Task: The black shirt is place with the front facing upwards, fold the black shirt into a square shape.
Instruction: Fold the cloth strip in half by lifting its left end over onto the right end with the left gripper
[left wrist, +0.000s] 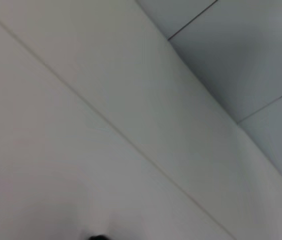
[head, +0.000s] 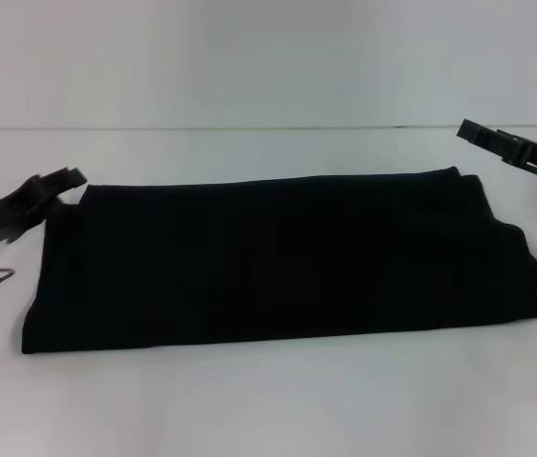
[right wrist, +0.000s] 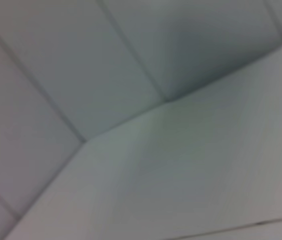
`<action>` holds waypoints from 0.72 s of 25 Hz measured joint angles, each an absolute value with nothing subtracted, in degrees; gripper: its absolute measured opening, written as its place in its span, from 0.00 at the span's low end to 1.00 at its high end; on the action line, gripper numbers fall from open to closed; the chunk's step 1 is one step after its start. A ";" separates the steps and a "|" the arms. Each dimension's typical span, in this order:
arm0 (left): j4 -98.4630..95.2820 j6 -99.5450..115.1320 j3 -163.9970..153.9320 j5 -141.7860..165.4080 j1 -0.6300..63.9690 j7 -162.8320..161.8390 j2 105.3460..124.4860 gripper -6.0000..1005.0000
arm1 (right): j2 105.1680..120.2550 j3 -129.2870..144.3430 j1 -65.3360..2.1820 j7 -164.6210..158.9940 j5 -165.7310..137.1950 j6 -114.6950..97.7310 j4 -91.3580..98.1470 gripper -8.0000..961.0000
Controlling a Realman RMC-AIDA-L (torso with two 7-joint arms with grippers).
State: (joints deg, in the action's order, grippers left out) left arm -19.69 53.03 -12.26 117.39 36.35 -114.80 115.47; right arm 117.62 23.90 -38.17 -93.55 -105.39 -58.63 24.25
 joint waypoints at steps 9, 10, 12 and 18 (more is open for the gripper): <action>-22.56 76.53 -16.05 117.82 29.16 -122.78 110.14 0.75 | 116.91 28.11 -32.48 -66.40 -110.05 -83.67 26.57 0.84; -23.87 79.86 -16.31 118.52 28.41 -124.49 109.81 0.77 | 117.14 28.91 -31.99 -64.61 -111.14 -84.97 27.27 0.86; -26.54 86.23 -16.23 119.77 26.90 -127.20 109.55 0.82 | 117.61 29.93 -31.35 -62.69 -112.87 -86.03 28.00 0.86; -30.63 93.41 -17.09 124.90 23.73 -134.54 109.68 0.87 | 119.55 31.46 -30.03 -55.34 -113.79 -85.13 27.31 0.86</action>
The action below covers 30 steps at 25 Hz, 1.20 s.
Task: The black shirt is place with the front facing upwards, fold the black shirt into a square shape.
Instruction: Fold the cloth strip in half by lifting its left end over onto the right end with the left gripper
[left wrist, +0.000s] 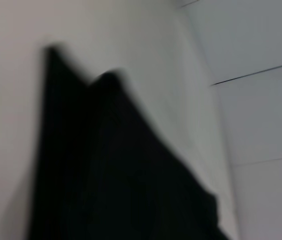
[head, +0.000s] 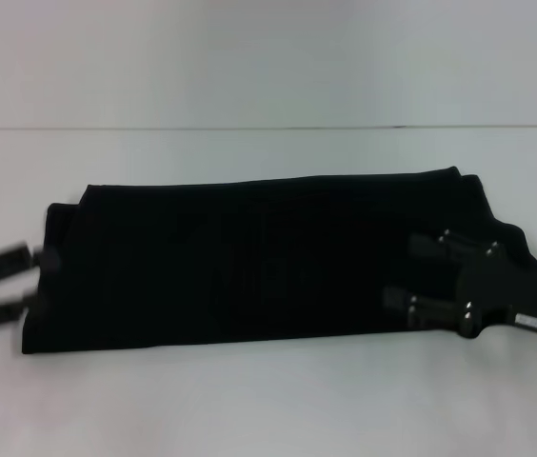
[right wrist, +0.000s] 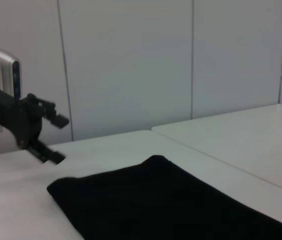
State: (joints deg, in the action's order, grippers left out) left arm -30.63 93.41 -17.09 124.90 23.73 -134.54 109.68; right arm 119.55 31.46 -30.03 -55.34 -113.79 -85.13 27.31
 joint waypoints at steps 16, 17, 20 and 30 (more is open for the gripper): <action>-30.88 87.64 -15.19 133.78 22.82 -145.99 109.54 0.86 | 119.87 31.88 -30.64 -53.25 -113.61 -79.69 24.41 0.86; -30.88 87.27 -15.23 134.13 22.86 -146.13 109.54 0.86 | 119.87 31.90 -30.71 -53.14 -113.66 -79.69 24.40 0.86; -30.99 86.50 -15.15 135.79 23.15 -146.81 109.50 0.86 | 119.88 32.00 -30.80 -52.81 -113.70 -79.66 24.36 0.86; -30.29 85.00 -14.88 136.30 23.75 -148.28 109.44 0.86 | 119.88 32.78 -30.97 -52.73 -113.73 -79.27 24.26 0.86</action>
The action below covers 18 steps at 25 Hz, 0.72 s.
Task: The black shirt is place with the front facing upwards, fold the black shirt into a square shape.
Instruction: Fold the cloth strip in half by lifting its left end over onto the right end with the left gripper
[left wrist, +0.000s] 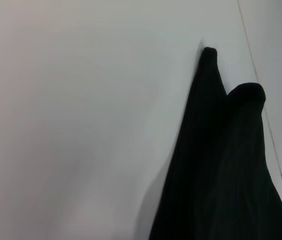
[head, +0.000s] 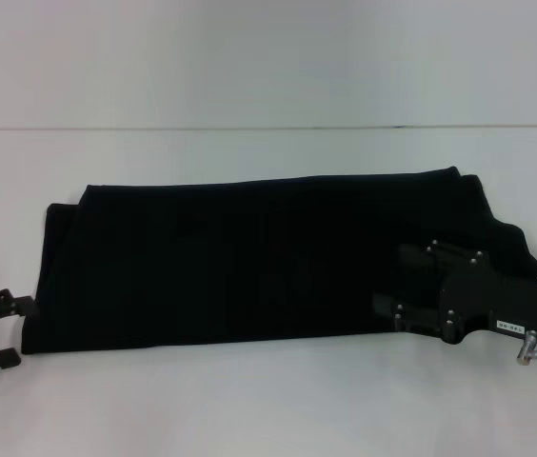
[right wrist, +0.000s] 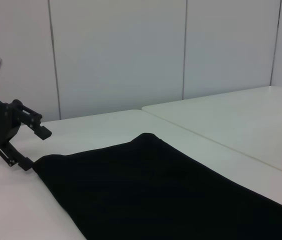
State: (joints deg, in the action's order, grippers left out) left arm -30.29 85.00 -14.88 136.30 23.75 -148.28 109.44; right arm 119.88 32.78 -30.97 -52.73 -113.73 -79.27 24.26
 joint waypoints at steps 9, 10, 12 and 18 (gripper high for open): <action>-27.59 81.83 -16.14 136.47 25.30 -149.89 109.41 0.86 | 119.87 32.78 -31.15 -52.73 -113.72 -79.26 23.83 0.86; -27.11 81.43 -16.34 136.48 25.78 -149.83 109.36 0.86 | 119.87 32.78 -31.19 -52.73 -113.71 -79.26 23.70 0.86; -26.43 80.49 -16.87 136.49 26.99 -149.73 109.40 0.85 | 119.87 32.78 -31.32 -52.73 -113.71 -79.26 23.60 0.86; -26.14 79.64 -18.10 136.49 29.44 -149.37 109.64 0.83 | 119.87 32.83 -31.61 -52.73 -113.72 -79.35 23.42 0.86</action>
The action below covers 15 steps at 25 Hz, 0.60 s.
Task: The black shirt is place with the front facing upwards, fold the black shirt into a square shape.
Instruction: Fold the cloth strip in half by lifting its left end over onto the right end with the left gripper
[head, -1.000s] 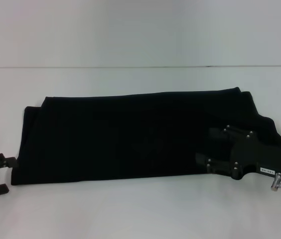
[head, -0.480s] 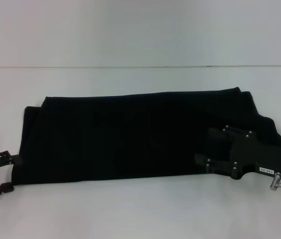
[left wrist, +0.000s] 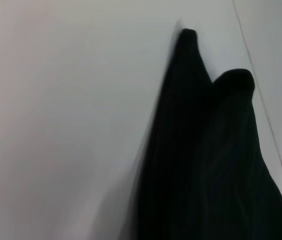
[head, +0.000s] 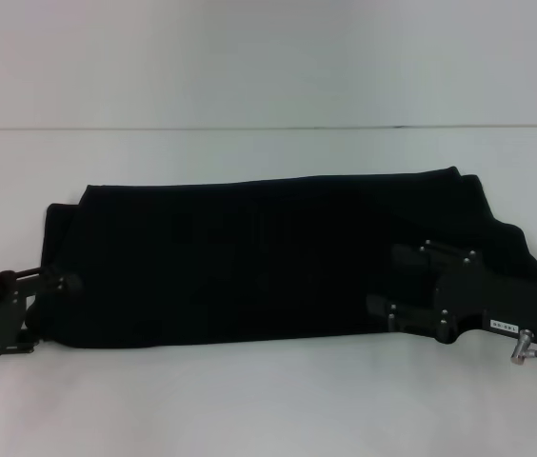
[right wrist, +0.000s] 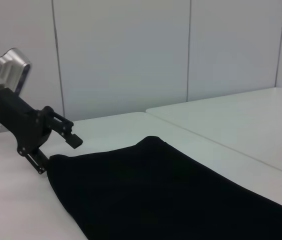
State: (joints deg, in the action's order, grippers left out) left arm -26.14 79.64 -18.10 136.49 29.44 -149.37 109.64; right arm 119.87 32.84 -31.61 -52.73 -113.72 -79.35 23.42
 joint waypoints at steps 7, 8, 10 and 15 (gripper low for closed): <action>-26.59 77.90 -19.48 136.49 29.95 -148.98 109.64 0.80 | 119.87 32.87 -31.79 -52.73 -113.61 -79.59 22.93 0.86; -26.94 77.80 -19.49 136.49 29.95 -148.74 109.61 0.78 | 119.87 32.87 -31.79 -52.73 -113.61 -79.61 22.93 0.86; -27.60 77.77 -19.52 136.44 29.94 -148.49 109.67 0.74 | 119.87 32.87 -31.79 -52.73 -113.61 -79.66 22.93 0.86; -27.87 77.52 -20.32 136.57 29.95 -148.87 109.75 0.64 | 119.87 32.96 -31.76 -52.73 -113.67 -79.76 22.94 0.86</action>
State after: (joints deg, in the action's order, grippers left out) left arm -27.87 77.52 -20.32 136.57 29.95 -148.87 109.75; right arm 119.87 32.96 -31.76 -52.73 -113.67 -79.76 22.94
